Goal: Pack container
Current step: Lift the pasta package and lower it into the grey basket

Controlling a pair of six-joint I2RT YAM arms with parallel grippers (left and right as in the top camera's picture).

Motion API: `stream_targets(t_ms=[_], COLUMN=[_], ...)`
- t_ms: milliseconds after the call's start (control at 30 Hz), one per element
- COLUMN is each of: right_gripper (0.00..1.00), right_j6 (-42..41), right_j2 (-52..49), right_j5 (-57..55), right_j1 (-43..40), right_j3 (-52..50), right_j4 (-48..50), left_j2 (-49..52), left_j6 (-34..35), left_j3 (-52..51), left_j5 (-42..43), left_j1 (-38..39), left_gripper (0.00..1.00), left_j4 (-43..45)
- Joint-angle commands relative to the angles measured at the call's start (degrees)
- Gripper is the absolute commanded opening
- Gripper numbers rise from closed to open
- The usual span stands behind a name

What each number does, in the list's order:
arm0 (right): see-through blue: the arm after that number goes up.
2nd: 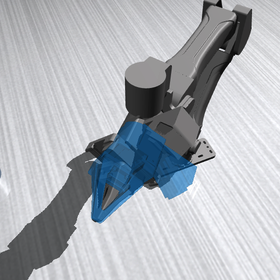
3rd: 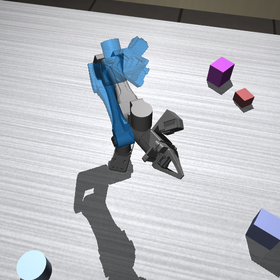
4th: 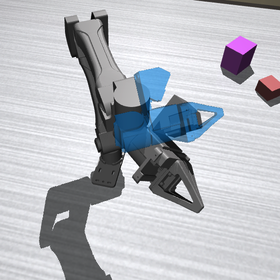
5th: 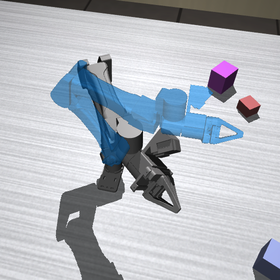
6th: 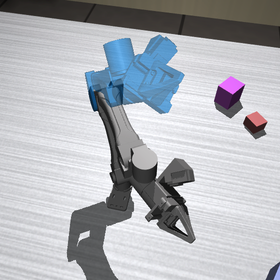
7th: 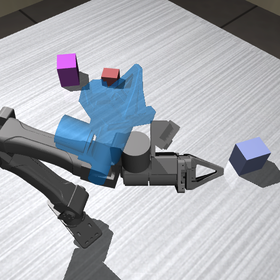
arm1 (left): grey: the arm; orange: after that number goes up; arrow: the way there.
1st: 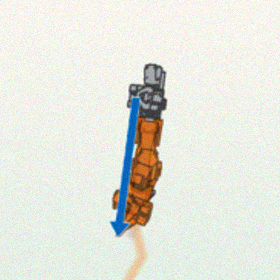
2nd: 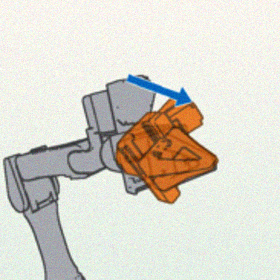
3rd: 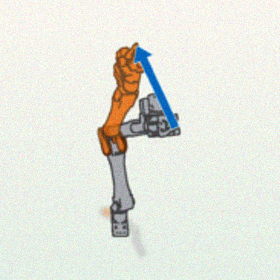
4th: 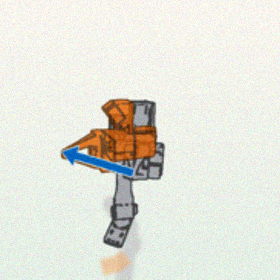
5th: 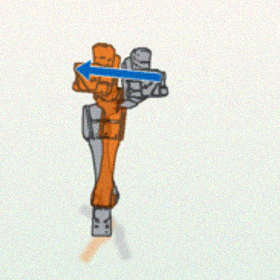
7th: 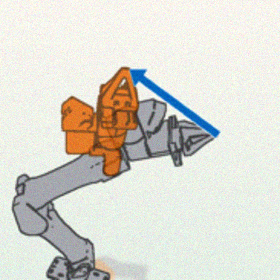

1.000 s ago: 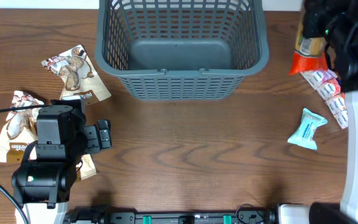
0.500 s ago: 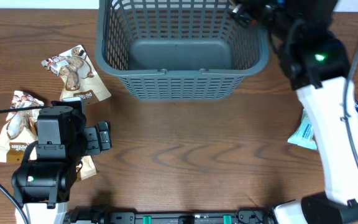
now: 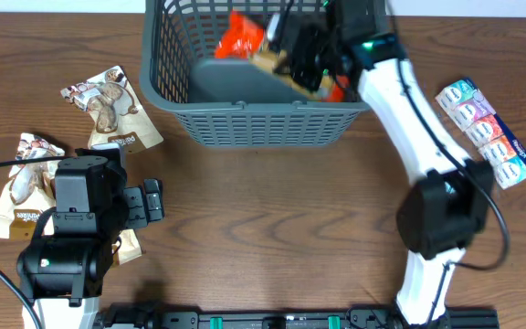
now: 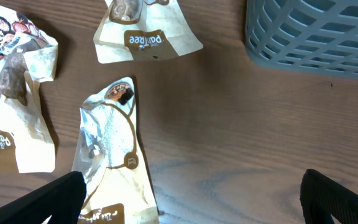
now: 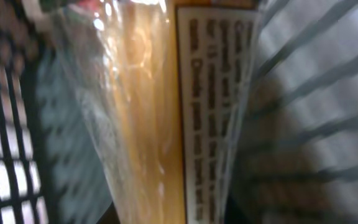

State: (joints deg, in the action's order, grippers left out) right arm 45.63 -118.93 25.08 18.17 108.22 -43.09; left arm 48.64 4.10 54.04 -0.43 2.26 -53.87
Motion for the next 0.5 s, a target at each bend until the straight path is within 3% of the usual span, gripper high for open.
stream_targets(t_ms=[0,233,367,467], right_gripper=[0.01,0.12,0.52,0.66], right_j6=[2.2,2.2,-1.1,-1.9], right_j2=[-1.0,-4.3,-2.8,-0.1], right_j5=[-2.6,-2.6,-1.1,2.3], right_j1=[0.4,1.0,1.0,1.0], right_j3=[1.8,1.8,2.7,4.7], right_j4=[-1.9,-4.0,-2.6,-2.6], left_j2=[0.0,0.0,0.0,0.0], left_j6=[0.1,0.1,0.1,0.1], left_j3=[1.0,1.0,1.0,1.0], left_j5=[-0.7,-0.7,-0.7,-0.7], left_j1=[-0.3,-0.3,-0.3,-0.3], left_gripper=[0.98,0.99,0.98,0.98], left_j4=[-0.3,-0.3,-0.3,-0.3])
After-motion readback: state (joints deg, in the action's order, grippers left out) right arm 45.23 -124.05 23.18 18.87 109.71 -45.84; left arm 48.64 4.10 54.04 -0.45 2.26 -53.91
